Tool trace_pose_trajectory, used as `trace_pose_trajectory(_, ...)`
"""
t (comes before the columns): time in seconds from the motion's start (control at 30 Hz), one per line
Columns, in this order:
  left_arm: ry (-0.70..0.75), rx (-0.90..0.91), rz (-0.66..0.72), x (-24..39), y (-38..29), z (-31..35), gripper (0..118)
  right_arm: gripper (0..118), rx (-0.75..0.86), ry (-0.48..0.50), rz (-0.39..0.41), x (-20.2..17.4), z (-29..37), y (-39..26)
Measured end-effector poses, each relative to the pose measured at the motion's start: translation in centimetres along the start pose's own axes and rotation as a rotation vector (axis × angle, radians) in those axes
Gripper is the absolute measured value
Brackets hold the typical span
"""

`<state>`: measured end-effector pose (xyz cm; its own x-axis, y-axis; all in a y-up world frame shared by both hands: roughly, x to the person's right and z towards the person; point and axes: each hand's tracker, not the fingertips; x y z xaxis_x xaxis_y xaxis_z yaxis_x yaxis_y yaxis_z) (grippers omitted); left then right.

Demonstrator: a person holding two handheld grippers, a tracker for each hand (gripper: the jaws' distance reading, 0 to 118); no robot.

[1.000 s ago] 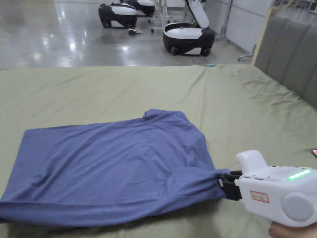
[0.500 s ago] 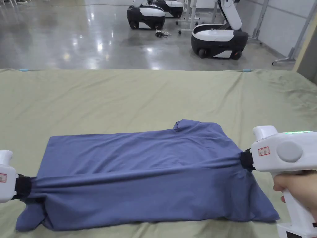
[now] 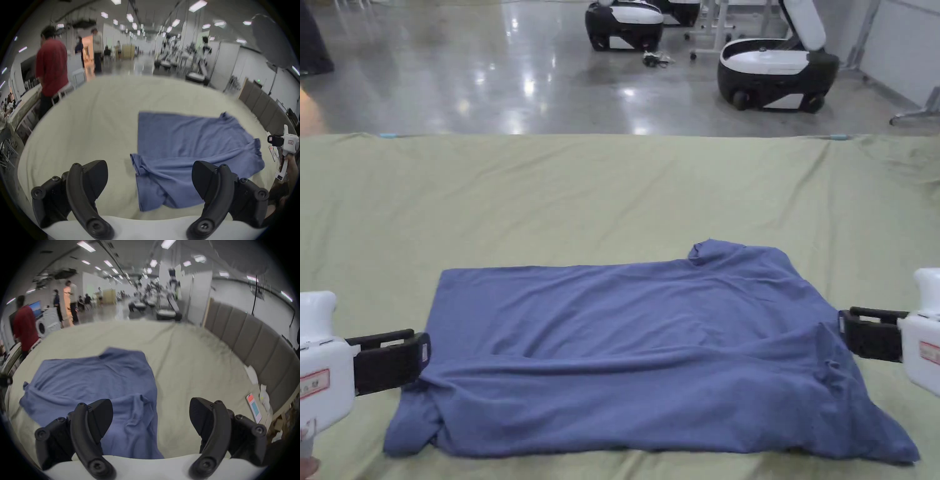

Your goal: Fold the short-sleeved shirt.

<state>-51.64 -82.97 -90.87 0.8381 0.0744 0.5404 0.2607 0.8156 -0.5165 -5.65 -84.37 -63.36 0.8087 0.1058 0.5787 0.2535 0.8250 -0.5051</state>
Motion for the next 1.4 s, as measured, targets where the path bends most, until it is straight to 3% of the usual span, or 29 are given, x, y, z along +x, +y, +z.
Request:
trace_pose_trajectory(0.03, -0.022, 0.054, -0.022, 0.1, -0.9, 2.5, 102, 98, 0.045, 0.032, 0.020, -0.6, 2.3, -0.7)
trace_pose_trajectory(0.07, -0.031, 0.090, -0.035, 0.6, -1.6, 4.3, 96, 85, 0.078, 0.059, 0.041, -1.1, 4.0, -1.3)
trace_pose_trajectory(0.1, -0.030, 0.131, -0.042, 1.3, -2.5, 6.2, 82, 60, 0.113, 0.069, 0.077, -1.8, 5.8, -2.0)
trace_pose_trajectory(0.13, -0.037, 0.141, -0.048, 1.9, -3.5, 7.7, 47, 22, 0.126, 0.061, 0.110, -2.5, 7.0, -2.8)
trace_pose_trajectory(0.17, -0.034, 0.122, -0.030, 2.6, -4.5, 8.9, 15, 6, 0.138, 0.062, 0.111, -3.1, 8.1, -3.4)
trace_pose_trajectory(0.2, -0.025, 0.107, -0.007, 3.2, -5.4, 9.8, 0, 6, 0.141, 0.095, 0.088, -3.5, 9.4, -4.0)
trace_pose_trajectory(0.23, -0.028, 0.113, 0.021, 3.5, -6.4, 11.2, 0, 1, 0.118, 0.164, 0.053, -4.0, 10.4, -4.3)
trace_pose_trajectory(0.3, -0.065, 0.094, 0.012, 4.1, -8.2, 12.2, 0, 1, 0.103, 0.224, 0.017, -5.0, 11.9, -4.9)
trace_pose_trajectory(0.5, -0.007, 0.006, 0.005, 2.7, -10.7, 7.4, 4, 0, 0.121, 0.262, 0.066, -6.7, 13.8, -4.7)
trace_pose_trajectory(0.57, 0.041, -0.063, -0.014, 1.9, -10.6, 3.5, 71, 1, 0.113, 0.264, 0.056, -6.8, 13.8, -4.7)
trace_pose_trajectory(0.6, 0.071, -0.122, -0.030, 1.6, -10.4, 1.8, 97, 1, 0.112, 0.262, 0.056, -6.8, 13.9, -4.7)
trace_pose_trajectory(0.63, 0.097, -0.154, -0.050, 1.3, -10.4, 0.2, 101, 1, 0.106, 0.264, 0.057, -6.8, 13.9, -4.8)
trace_pose_trajectory(0.8, 0.092, -0.183, -0.073, 0.5, -9.5, -5.3, 95, 0, 0.062, 0.261, 0.054, -6.6, 13.6, -6.1)
trace_pose_trajectory(0.87, 0.108, -0.203, -0.106, 0.8, -9.2, -6.8, 65, 1, 0.048, 0.250, 0.059, -6.5, 13.4, -6.3)
trace_pose_trajectory(0.9, 0.117, -0.216, -0.131, 1.0, -9.1, -7.2, 55, 0, 0.041, 0.246, 0.061, -6.3, 13.2, -6.4)
trace_pose_trajectory(0.93, 0.092, -0.219, -0.174, 1.4, -9.2, -7.2, 55, 0, 0.034, 0.242, 0.060, -6.0, 13.0, -6.6)
trace_pose_trajectory(0.97, 0.076, -0.205, -0.200, 1.9, -9.4, -7.3, 20, 1, 0.029, 0.240, 0.056, -5.9, 12.8, -6.7)
trace_pose_trajectory(1.0, 0.117, -0.184, -0.229, 2.2, -9.7, -7.4, 2, 0, 0.019, 0.242, 0.049, -5.7, 12.6, -6.8)
trace_pose_trajectory(1.1, 0.061, -0.240, -0.177, 1.9, -9.9, -7.4, 2, 1, -0.008, 0.232, 0.036, -5.3, 11.7, -7.0)
trace_pose_trajectory(1.33, 0.031, -0.138, -0.075, 0.0, -8.4, -3.8, 2, 2, -0.115, 0.202, 0.036, -1.7, 6.1, -6.8)
trace_pose_trajectory(1.37, 0.025, -0.132, -0.067, 0.1, -8.0, -3.0, 2, 15, -0.114, 0.164, 0.036, -1.2, 4.9, -6.8)
trace_pose_trajectory(1.4, 0.018, -0.130, -0.064, 0.1, -7.8, -2.8, 2, 42, -0.116, 0.148, 0.030, -0.7, 3.6, -6.8)
